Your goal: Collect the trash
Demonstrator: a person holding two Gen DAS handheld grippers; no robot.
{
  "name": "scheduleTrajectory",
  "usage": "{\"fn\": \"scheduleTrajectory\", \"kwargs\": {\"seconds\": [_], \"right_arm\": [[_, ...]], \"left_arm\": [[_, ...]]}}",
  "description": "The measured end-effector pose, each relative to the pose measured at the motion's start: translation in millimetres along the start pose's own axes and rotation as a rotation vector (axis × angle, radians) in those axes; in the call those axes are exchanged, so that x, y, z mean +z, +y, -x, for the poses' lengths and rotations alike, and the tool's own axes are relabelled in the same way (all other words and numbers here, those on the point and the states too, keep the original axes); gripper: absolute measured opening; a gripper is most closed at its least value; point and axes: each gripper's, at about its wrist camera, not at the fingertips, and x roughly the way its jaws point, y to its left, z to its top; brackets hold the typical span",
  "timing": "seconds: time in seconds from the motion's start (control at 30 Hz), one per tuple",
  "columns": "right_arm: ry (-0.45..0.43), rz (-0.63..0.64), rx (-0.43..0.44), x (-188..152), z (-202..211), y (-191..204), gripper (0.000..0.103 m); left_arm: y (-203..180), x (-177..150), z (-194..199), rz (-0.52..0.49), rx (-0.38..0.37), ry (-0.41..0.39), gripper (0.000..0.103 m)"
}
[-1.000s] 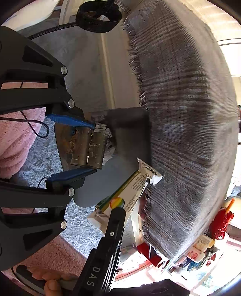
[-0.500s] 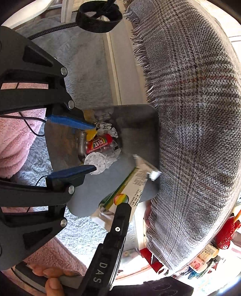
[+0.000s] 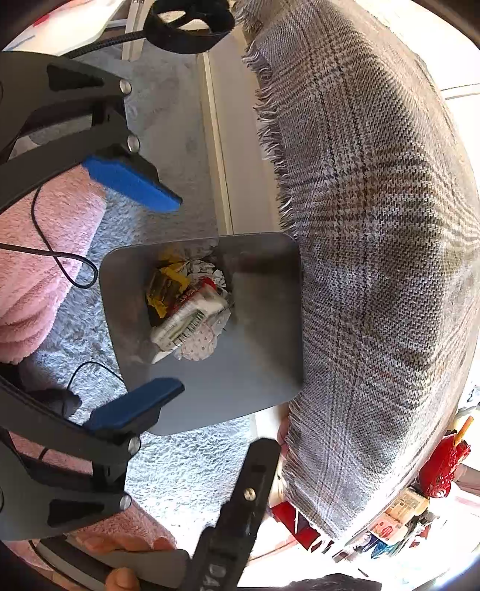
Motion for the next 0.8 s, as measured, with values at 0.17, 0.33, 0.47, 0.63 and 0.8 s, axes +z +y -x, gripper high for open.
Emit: {"fn": "scheduleTrajectory", "kwargs": {"seconds": [0.17, 0.33, 0.47, 0.63, 0.8], "right_arm": [[-0.056, 0.018, -0.032, 2.5, 20.2, 1.8, 0.1], [-0.161, 0.012, -0.028, 1.6, 55.5, 8.6, 0.1], [-0.244, 0.009, -0.029, -3.8, 84.8, 14.2, 0.1], [-0.383, 0.034, -0.079, -2.7, 134.1, 24.7, 0.1], [-0.528, 0.059, -0.093, -2.7, 181.7, 38.4, 0.1]], "left_arm": [[-2.1, -1.8, 18.6, -0.005, 0.006, -0.039, 0.095], [-2.1, 0.4, 51.1, 0.003, 0.042, -0.122, 0.095], [-2.0, 0.4, 81.7, 0.017, 0.06, -0.207, 0.095], [-3.4, 0.3, 132.3, 0.031, 0.067, -0.342, 0.095], [-7.8, 1.3, 189.0, 0.034, 0.085, -0.488, 0.095]]}}
